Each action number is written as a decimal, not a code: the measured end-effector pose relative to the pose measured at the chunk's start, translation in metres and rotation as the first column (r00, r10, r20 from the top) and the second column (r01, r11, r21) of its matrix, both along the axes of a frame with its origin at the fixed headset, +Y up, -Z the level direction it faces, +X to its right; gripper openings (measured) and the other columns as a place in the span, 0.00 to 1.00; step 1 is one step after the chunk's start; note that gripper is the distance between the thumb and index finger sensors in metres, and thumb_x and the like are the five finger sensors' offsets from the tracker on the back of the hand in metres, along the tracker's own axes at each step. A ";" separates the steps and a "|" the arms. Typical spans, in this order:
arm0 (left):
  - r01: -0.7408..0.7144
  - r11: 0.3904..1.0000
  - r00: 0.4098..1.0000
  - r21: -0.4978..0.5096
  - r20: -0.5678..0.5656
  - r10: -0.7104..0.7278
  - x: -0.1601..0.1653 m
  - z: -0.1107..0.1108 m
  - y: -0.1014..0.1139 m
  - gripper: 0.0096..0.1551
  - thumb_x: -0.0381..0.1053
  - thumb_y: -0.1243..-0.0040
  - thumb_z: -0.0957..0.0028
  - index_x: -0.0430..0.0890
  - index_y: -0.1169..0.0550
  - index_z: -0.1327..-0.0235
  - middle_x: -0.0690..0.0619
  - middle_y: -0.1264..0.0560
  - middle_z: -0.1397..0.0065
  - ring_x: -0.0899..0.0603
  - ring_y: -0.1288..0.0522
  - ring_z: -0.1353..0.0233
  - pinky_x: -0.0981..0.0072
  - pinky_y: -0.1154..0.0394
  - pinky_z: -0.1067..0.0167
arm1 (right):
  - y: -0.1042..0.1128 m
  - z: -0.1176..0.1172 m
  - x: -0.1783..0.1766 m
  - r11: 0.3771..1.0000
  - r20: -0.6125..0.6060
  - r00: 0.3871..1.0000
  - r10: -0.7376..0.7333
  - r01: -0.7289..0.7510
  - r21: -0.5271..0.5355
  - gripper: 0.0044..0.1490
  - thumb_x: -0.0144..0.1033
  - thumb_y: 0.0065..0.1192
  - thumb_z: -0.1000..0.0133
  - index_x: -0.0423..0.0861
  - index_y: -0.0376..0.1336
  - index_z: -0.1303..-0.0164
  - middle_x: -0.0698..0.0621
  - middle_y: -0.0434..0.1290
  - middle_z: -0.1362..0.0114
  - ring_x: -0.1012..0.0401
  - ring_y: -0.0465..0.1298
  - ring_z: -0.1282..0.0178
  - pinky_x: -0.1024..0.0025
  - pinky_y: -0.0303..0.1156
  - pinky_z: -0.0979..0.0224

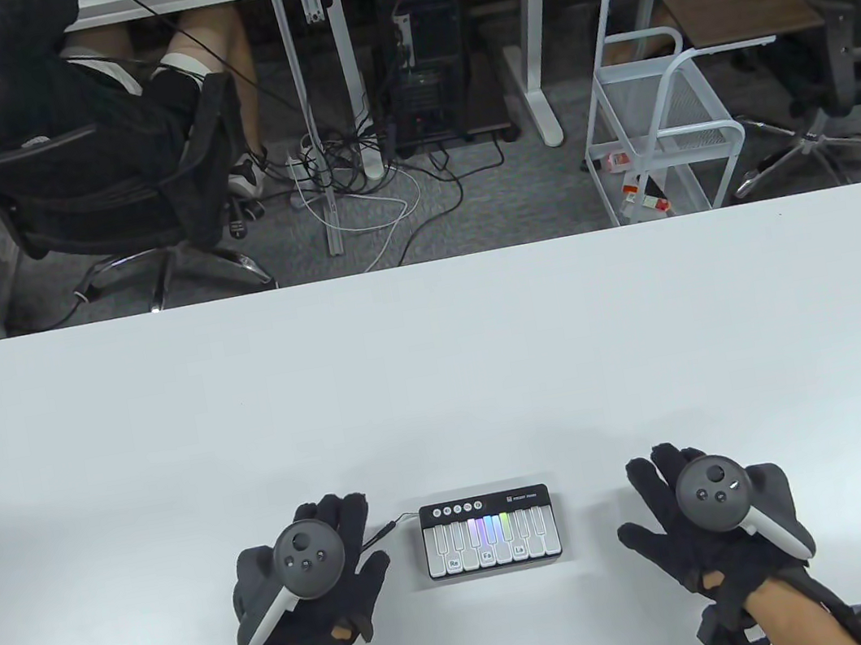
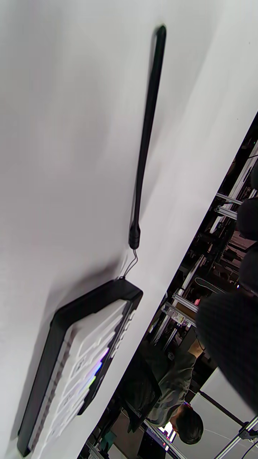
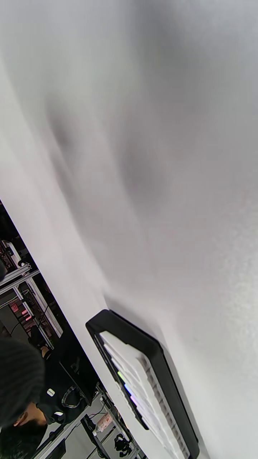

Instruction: Press Re-Fa-La on toy piano

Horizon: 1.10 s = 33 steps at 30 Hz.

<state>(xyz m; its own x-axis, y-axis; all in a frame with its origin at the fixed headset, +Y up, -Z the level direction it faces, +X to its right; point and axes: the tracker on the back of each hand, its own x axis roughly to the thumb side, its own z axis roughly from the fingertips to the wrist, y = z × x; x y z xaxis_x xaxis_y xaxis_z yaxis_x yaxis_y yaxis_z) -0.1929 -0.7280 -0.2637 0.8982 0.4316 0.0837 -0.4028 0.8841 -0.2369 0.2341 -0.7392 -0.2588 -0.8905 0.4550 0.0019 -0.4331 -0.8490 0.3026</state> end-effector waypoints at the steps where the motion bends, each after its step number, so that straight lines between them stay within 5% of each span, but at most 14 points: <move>1: 0.002 1.000 1.000 -0.003 -0.001 -0.002 0.000 0.000 -0.001 0.44 0.64 0.45 0.48 0.55 0.48 0.23 0.50 0.50 0.16 0.34 0.52 0.16 0.33 0.50 0.26 | -0.001 0.000 0.000 1.000 -0.001 1.000 0.003 -0.003 -0.001 0.53 0.62 0.55 0.52 0.52 0.41 0.22 0.44 0.33 0.15 0.37 0.32 0.16 0.30 0.34 0.23; 33: 0.013 0.999 1.000 -0.050 0.003 -0.013 0.000 0.000 -0.006 0.44 0.65 0.46 0.48 0.55 0.48 0.23 0.50 0.50 0.16 0.34 0.52 0.17 0.33 0.50 0.27 | -0.001 0.001 -0.004 0.999 0.001 1.000 0.027 -0.027 -0.018 0.53 0.62 0.56 0.52 0.53 0.40 0.22 0.44 0.32 0.15 0.37 0.31 0.16 0.30 0.33 0.23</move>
